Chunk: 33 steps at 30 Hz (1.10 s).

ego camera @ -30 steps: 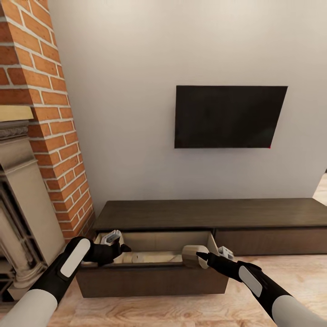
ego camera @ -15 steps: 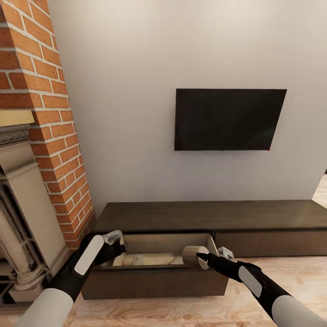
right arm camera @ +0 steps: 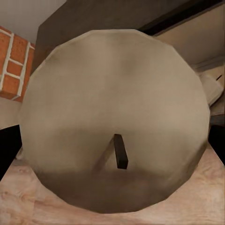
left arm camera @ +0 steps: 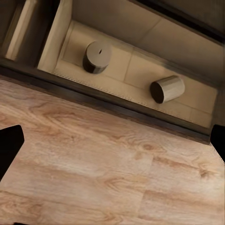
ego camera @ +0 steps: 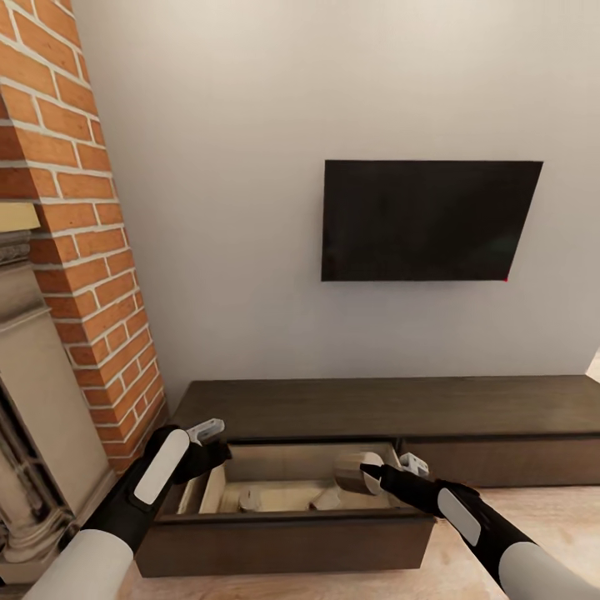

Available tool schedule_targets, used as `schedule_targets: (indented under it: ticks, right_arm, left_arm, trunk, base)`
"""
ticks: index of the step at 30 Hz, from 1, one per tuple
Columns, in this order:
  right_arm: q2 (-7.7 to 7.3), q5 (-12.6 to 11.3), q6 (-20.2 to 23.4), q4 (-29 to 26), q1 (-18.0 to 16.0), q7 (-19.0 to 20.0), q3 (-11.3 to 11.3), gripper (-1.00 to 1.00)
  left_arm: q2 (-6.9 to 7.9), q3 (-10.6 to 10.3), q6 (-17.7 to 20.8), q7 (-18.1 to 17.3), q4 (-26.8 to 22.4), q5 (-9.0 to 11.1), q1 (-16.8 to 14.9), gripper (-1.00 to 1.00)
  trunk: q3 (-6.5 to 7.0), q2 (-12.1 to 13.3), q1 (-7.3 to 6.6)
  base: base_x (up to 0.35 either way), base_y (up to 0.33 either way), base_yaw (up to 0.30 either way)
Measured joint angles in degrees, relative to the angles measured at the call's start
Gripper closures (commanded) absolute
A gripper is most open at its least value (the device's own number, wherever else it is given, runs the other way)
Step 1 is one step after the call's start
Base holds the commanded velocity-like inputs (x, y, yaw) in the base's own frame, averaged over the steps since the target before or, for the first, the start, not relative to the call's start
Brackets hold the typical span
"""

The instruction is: Place each of the two pumpkins and all three candles from the living room inside a cabinet in the living room (use any cabinet), then make sure every cabinet is closed, and position the cauldron so it is next to a table in the living room.

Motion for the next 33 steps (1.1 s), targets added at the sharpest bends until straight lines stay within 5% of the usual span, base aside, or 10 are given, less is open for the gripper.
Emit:
schedule_targets:
  ticks: [8,17,24,29,33]
  right_arm:
    - [-0.05,0.18,7.22,-0.50,0.02,-1.28,0.06,1.00]
    - [0.08,-0.19,14.65,-8.18,-0.64,-19.14,-0.46,1.00]
    - [0.11,0.00,15.08,-9.12,-2.10,-21.69,-0.46,1.00]
    - [0.38,1.36,15.12,-9.16,-3.69,-31.39,-0.29,1.00]
    - [0.57,0.82,15.24,-9.26,-5.23,-34.65,-0.14,1.00]
  left_arm:
    - [-0.16,-0.06,0.22,-0.11,-0.06,0.17,-0.01,-1.00]
    - [0.08,0.00,0.42,-0.17,-0.09,0.18,-0.01,-1.00]
    - [-0.02,-0.01,0.37,-0.17,-0.09,0.19,-0.01,-1.00]
    - [-0.15,-0.07,0.41,-0.17,-0.08,0.27,-0.01,-1.00]
    - [-0.18,-0.09,0.49,-0.17,-0.08,0.23,-0.01,-1.00]
  trunk:
    - [0.00,0.00,0.03]
    - [0.00,0.00,0.03]
    - [0.00,0.00,0.02]
    - [0.01,0.00,0.03]
    - [0.01,0.01,0.03]
  base:
    - [0.219,0.000,0.000]
    - [0.011,0.000,0.000]
    - [0.046,0.000,0.000]
    - [0.087,0.000,0.000]
    - [0.011,0.000,0.000]
